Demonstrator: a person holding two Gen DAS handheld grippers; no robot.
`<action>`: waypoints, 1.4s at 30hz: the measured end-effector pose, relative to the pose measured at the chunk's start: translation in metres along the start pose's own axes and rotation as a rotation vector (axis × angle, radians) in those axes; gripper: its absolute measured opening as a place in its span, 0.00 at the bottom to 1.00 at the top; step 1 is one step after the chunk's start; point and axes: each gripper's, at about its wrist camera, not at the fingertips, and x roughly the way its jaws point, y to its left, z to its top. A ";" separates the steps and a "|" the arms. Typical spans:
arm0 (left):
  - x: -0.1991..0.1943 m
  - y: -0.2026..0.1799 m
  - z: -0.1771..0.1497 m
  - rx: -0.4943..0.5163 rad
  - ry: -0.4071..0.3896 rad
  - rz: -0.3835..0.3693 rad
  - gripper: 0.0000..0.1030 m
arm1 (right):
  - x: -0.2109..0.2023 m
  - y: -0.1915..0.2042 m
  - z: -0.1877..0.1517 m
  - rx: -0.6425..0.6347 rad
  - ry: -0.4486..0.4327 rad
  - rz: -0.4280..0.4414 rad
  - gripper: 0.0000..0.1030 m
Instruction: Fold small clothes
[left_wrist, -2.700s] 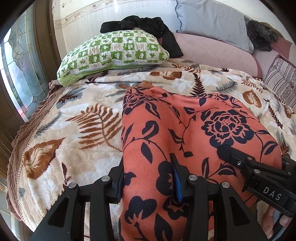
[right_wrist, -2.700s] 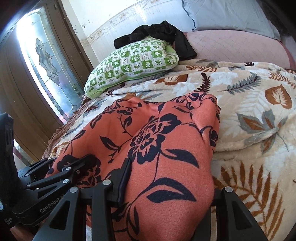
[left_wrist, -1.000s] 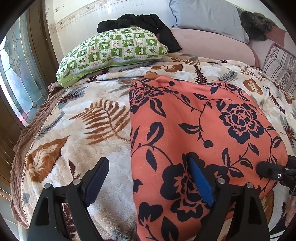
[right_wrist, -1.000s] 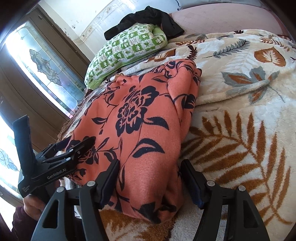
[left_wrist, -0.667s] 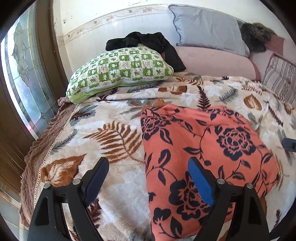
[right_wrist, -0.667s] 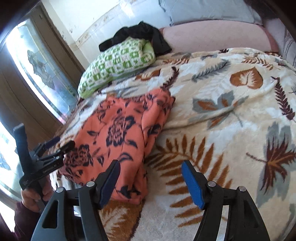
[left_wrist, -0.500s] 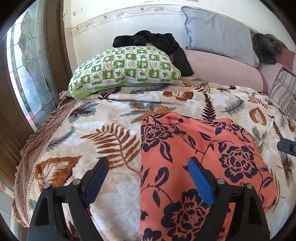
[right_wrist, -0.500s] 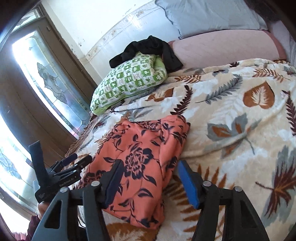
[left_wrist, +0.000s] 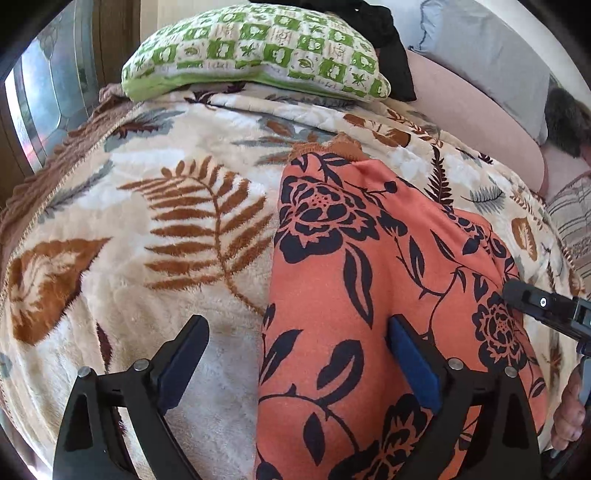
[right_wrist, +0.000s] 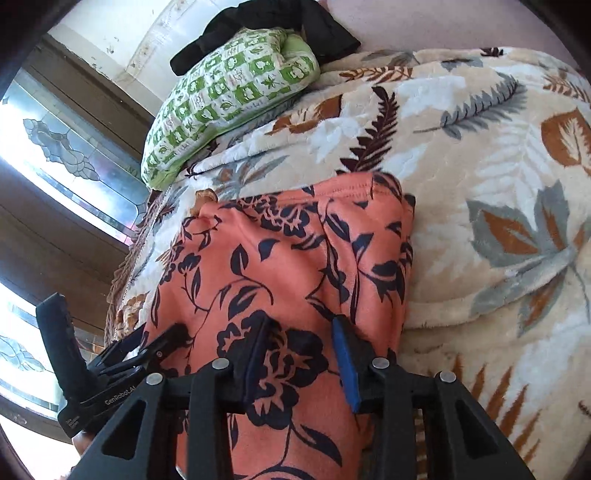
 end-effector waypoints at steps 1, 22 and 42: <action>0.000 0.003 0.000 -0.019 0.007 -0.014 0.95 | -0.003 0.004 0.007 -0.012 -0.019 -0.014 0.37; -0.015 0.014 -0.016 0.056 0.025 -0.017 0.95 | 0.112 0.107 0.086 -0.062 0.056 -0.008 0.41; -0.059 -0.004 -0.030 0.162 -0.159 0.150 0.95 | -0.034 0.038 0.019 -0.056 -0.138 -0.005 0.64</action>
